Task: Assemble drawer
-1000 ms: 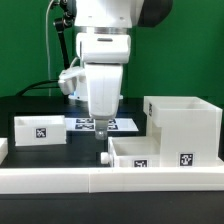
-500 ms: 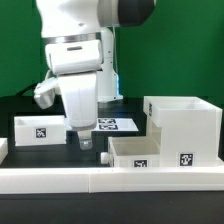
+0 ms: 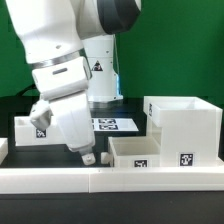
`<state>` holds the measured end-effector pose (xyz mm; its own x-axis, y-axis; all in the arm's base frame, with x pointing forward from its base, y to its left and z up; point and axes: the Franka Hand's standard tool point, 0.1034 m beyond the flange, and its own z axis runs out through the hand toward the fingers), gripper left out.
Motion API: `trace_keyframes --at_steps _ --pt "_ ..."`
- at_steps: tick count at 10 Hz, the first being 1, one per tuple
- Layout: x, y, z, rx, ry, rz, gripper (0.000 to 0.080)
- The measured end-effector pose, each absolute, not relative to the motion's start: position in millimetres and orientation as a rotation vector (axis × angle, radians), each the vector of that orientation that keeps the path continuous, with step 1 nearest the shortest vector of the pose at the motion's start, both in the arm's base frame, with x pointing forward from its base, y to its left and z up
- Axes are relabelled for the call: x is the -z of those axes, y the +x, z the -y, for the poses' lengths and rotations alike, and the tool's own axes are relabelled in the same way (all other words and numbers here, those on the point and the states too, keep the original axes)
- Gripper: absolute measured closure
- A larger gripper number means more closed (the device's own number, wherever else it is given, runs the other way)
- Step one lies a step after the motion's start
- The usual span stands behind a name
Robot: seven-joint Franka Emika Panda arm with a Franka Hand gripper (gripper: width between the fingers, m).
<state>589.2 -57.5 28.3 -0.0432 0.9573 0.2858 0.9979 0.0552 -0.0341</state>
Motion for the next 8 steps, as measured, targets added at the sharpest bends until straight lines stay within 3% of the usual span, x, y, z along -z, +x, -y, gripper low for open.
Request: trace_keyframes --at_steps 8 --pt "-23.9 589 36 0.255 -2.079 1.998 0.015"
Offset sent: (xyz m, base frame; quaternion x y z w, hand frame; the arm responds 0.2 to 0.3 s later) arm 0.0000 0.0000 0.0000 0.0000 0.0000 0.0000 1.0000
